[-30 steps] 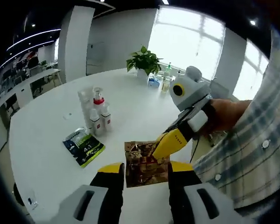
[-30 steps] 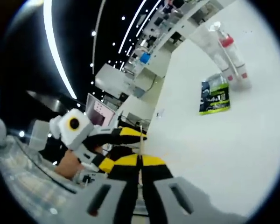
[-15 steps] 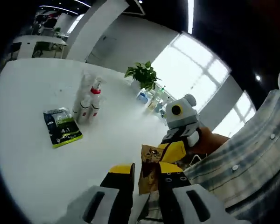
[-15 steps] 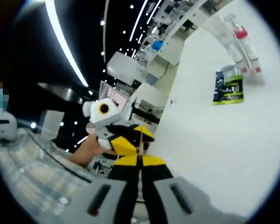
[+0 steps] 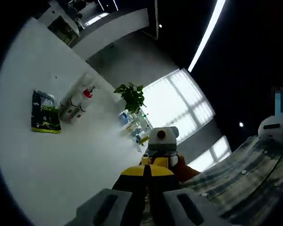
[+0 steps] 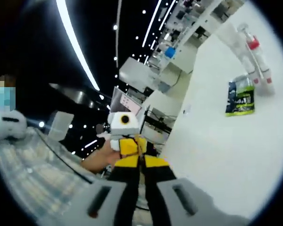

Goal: Arrange the skincare products in the storage area until every visible bottle or jar stands upright without overlapping.

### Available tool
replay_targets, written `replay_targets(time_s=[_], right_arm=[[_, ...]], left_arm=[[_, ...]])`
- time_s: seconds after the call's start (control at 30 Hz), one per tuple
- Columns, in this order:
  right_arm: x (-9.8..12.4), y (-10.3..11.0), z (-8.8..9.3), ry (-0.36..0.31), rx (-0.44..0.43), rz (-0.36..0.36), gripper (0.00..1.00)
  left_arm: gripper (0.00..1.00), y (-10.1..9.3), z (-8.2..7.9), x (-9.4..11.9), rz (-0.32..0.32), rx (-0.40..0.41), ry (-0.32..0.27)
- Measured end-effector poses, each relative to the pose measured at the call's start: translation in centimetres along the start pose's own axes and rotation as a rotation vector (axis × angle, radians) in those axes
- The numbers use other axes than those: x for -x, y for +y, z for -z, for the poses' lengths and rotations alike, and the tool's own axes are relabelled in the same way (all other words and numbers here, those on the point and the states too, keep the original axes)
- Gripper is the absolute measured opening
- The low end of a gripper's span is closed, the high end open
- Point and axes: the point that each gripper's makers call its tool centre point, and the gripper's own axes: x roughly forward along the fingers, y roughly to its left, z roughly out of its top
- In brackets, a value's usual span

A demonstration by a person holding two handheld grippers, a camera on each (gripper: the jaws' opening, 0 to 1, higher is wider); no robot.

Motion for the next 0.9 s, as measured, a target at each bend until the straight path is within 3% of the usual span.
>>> replay_targets(time_s=[0.13,0.23,0.27,0.33,0.63,0.77,0.9], right_arm=[[-0.6,0.1,0.3,0.003,-0.003,0.006,0.13],[-0.8,0.4,0.6,0.000,-0.004,-0.017,0.02],[-0.9,1.2,0.4,-0.016,-0.031,-0.060,0.00],[-0.7,0.9,0.0,-0.057,-0.098,-0.063,0.00],[-0.1,0.7,-0.3,-0.096,-0.164,-0.073,0.00],[0.4,0.6,-1.2,-0.148,-0.197,-0.087,0.00],[0.4,0.6,-0.9,-0.134,-0.188,-0.076,0.00]], left_arm=[[0.00,-0.9,-1.3,0.1,0.056,0.074,-0.093],[0.00,-0.8,-1.2,-0.1,0.062,0.093,-0.113],[0.00,-0.7,-1.1,-0.1,0.054,0.102,-0.120],[0.00,-1.0,-1.3,0.1,0.081,0.131,-0.153],[0.02,-0.4,0.0,0.5,0.056,0.163,-0.128],[0.13,-0.3,0.4,0.4,0.046,0.169,-0.128],[0.10,-0.4,0.9,0.4,0.048,0.166,-0.114]])
